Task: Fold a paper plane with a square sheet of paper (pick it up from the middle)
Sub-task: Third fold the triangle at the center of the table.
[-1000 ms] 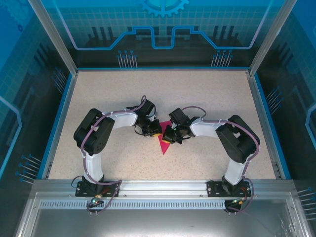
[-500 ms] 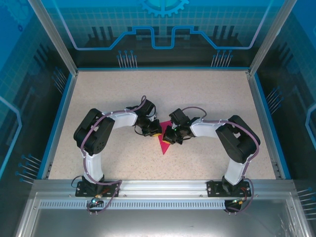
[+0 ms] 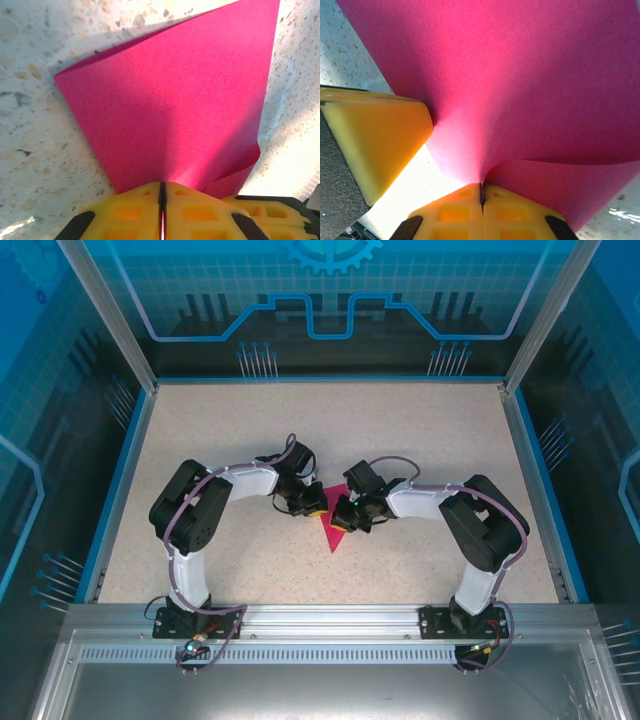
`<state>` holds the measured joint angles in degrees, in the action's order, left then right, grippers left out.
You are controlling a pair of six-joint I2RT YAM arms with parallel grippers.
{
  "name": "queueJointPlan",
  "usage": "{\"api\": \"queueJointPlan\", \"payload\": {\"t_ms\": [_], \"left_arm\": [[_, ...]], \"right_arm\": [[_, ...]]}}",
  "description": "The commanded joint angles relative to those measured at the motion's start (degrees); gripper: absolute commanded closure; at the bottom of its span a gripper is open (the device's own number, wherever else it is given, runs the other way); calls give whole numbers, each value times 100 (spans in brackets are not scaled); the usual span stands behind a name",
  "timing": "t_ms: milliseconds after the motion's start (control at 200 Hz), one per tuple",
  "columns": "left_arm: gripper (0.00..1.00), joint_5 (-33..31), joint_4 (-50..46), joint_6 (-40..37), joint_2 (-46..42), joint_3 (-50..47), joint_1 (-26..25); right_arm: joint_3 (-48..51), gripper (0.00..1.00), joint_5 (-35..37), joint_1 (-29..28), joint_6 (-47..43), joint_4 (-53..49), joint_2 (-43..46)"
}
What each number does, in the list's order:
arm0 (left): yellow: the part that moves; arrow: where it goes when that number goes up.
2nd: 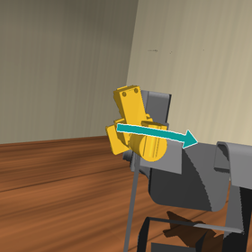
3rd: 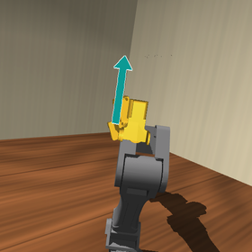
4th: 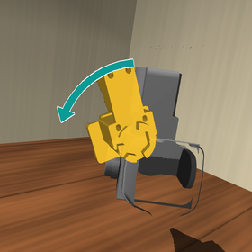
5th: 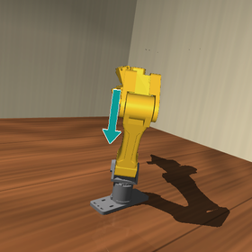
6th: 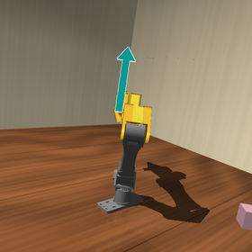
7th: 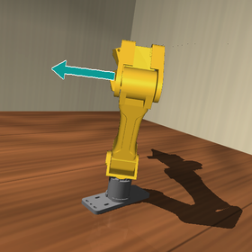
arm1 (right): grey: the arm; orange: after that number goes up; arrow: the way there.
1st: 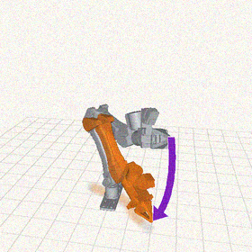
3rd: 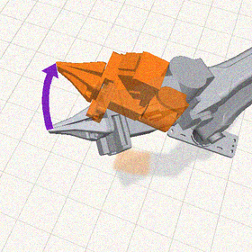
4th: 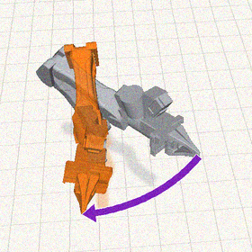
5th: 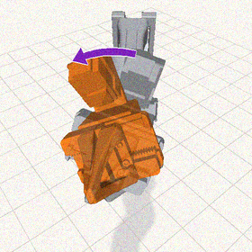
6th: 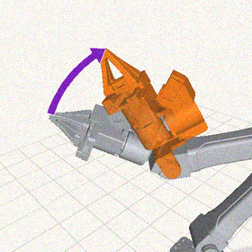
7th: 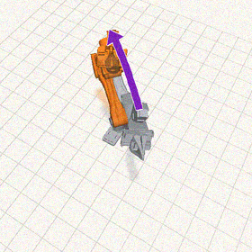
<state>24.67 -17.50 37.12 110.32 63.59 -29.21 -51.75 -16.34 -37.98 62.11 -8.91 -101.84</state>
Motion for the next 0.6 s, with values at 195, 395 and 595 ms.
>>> {"api": "queueJointPlan", "payload": {"t_ms": [195, 395, 595], "left_arm": [[88, -94, -157, -64, 121, -9, -45], [88, -87, -157, -60, 91, 4, -45], [89, -76, -168, -72, 75, 39, -47]], "right_arm": [[103, 97, 112, -70, 39, -76, -50], [103, 96, 140, -69, 37, -142, -94], [103, 96, -62, -78, 8, 111, -178]]}}
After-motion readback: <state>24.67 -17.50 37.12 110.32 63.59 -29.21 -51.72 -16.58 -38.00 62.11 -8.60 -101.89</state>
